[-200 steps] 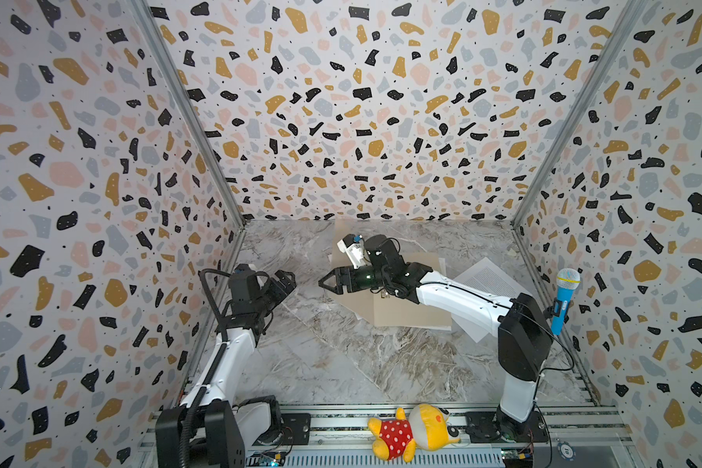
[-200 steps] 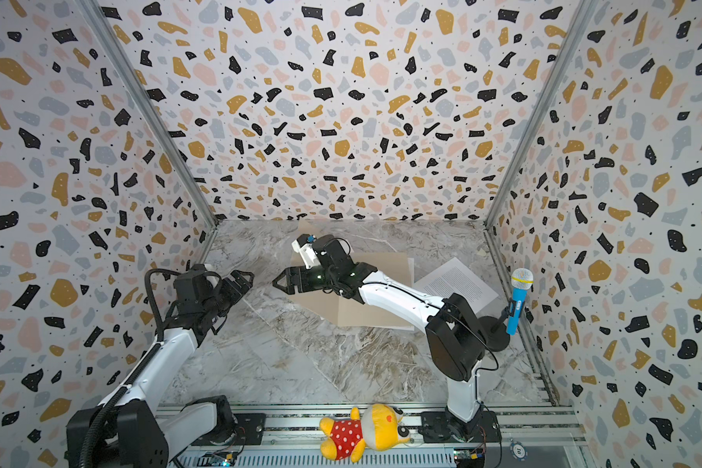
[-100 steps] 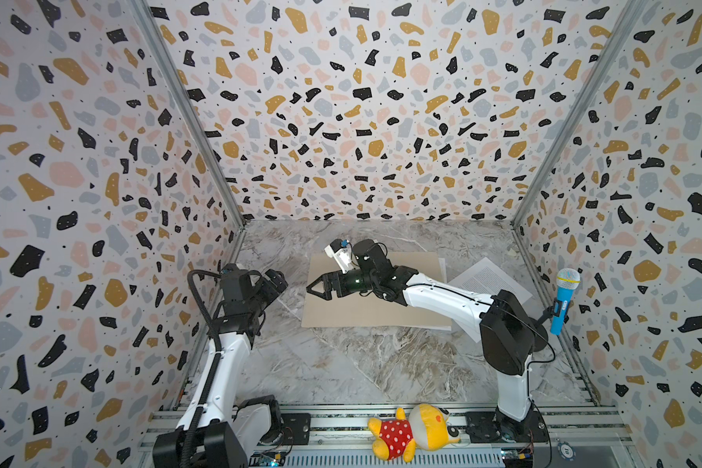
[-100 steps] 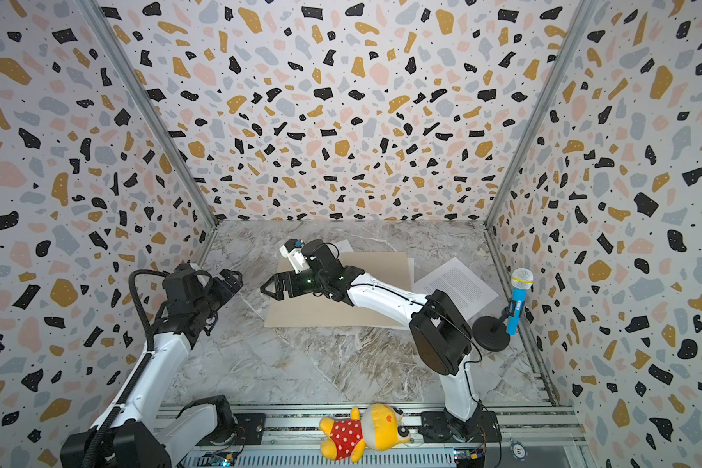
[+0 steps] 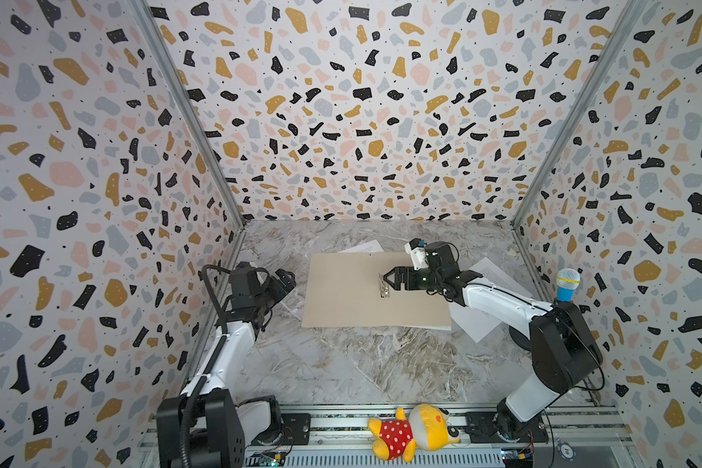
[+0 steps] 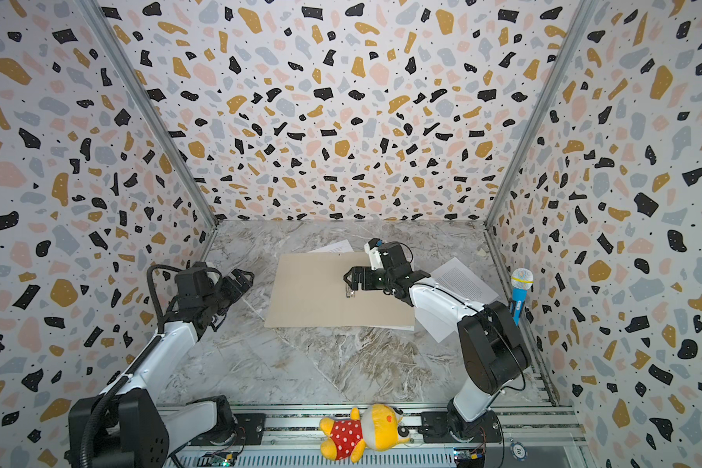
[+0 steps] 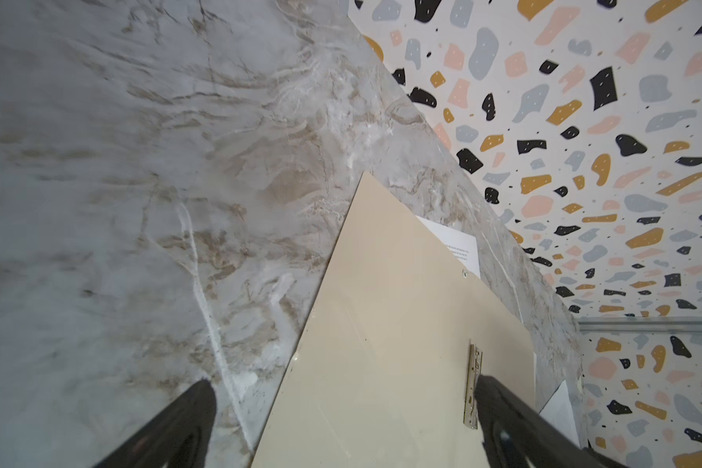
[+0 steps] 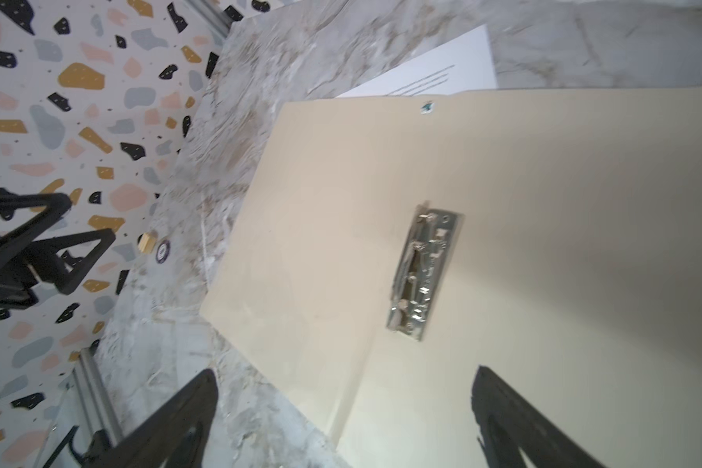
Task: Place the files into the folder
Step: 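Lay the cover flat with the right gripper while left arm draws back, then open the right gripper and raise it off the opened folder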
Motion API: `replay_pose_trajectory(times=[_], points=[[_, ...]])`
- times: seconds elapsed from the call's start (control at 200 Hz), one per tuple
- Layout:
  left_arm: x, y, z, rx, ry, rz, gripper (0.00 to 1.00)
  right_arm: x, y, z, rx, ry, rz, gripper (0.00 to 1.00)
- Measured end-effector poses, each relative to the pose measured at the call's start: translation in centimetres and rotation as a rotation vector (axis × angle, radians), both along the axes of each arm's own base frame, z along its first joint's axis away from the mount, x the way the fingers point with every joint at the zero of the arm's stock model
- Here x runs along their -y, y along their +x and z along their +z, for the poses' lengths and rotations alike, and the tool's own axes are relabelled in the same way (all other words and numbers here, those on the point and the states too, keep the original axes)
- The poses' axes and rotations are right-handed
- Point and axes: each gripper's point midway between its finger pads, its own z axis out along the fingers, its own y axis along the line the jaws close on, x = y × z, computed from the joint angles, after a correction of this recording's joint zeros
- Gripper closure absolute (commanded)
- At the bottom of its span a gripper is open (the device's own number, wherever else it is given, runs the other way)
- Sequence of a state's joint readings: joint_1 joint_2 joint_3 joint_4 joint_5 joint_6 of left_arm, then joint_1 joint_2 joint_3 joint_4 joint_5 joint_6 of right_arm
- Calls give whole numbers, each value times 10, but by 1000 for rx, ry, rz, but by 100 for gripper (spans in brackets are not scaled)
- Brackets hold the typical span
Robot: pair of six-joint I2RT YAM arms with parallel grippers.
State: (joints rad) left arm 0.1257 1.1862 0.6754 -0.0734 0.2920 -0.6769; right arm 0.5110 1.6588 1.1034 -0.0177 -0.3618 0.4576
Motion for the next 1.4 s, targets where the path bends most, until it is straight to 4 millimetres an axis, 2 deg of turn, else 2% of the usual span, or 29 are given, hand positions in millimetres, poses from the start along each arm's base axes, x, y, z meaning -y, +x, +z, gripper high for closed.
replay_pose_trajectory(times=[0.07, 0.165, 0.285, 0.365, 0.521, 0.626, 0.726, 0.911, 1.397], points=[[10, 3, -9, -26, -4, -30, 0, 3, 9, -10, -6, -45, 9, 11], [22, 12, -16, -45, -7, -64, 0, -4, 30, -29, -21, -110, 28, 17], [29, 27, -15, -48, -10, -88, 0, -9, 54, -55, -49, -194, 22, 33], [28, 39, -11, -43, -5, -90, 0, -12, 71, -71, -62, -246, 16, 36], [27, 57, -4, -28, 7, -100, 0, -21, 103, -85, -63, -300, 3, 42], [28, 62, -11, -45, 14, -112, 0, -25, 118, -88, -56, -318, -2, 45], [28, 65, -21, -71, 19, -122, 0, -27, 122, -92, -66, -329, -2, 52], [29, 67, -35, -106, 23, -134, 0, -30, 125, -97, -78, -337, 4, 53], [32, 69, -40, -115, 12, -156, 0, -46, 106, -107, -92, -383, 87, 54]])
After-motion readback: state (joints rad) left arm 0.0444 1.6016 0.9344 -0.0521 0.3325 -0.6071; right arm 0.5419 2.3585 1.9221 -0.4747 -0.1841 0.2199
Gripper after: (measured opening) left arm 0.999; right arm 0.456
